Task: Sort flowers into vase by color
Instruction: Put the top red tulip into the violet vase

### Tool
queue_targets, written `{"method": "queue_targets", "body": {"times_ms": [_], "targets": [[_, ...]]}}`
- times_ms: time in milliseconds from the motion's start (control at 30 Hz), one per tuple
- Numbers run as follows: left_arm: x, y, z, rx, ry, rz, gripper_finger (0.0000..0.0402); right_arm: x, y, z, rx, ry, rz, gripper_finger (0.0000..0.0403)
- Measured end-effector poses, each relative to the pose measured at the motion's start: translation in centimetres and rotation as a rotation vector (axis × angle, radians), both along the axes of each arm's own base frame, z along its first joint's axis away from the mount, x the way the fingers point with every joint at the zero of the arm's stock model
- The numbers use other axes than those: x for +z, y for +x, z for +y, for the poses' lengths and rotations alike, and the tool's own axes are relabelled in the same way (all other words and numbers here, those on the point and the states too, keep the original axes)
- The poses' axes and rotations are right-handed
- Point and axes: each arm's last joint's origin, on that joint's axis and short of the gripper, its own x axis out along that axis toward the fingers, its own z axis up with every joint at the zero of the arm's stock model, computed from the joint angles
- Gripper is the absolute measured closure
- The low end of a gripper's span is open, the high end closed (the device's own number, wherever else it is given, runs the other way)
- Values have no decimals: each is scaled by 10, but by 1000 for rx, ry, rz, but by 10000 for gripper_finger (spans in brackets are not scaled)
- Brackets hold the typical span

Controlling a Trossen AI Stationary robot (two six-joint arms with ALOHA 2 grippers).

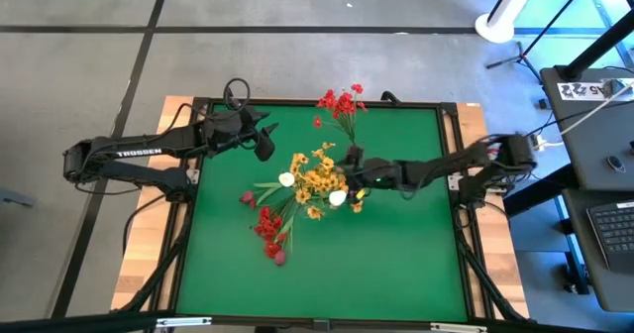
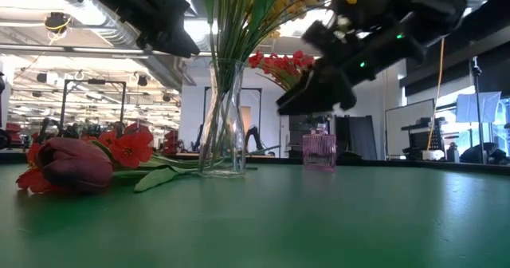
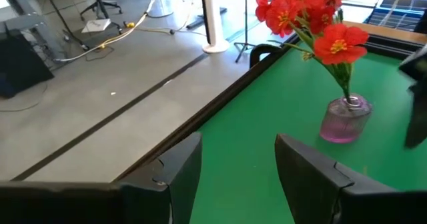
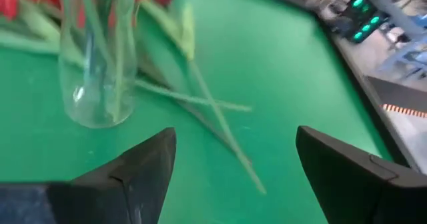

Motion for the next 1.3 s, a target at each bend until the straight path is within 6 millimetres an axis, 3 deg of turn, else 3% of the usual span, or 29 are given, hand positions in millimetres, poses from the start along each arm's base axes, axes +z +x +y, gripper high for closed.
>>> {"method": "queue_targets", "body": {"times_ms": [233,633,1067,1300], "targets": [[0,1,-2,-28,-15,-6,218,-25,28,-12,23,11,145,96],[0,1,-2,-33,-17,-6,218,-35,28,-46,1,139,152,177],[0,1,-2,-32,-24,-15,218,-56,33,-47,-32,129,177,238],[0,2,-3,-41,-33,-19,218,-56,33,-47,-55,142,168,284]]}}
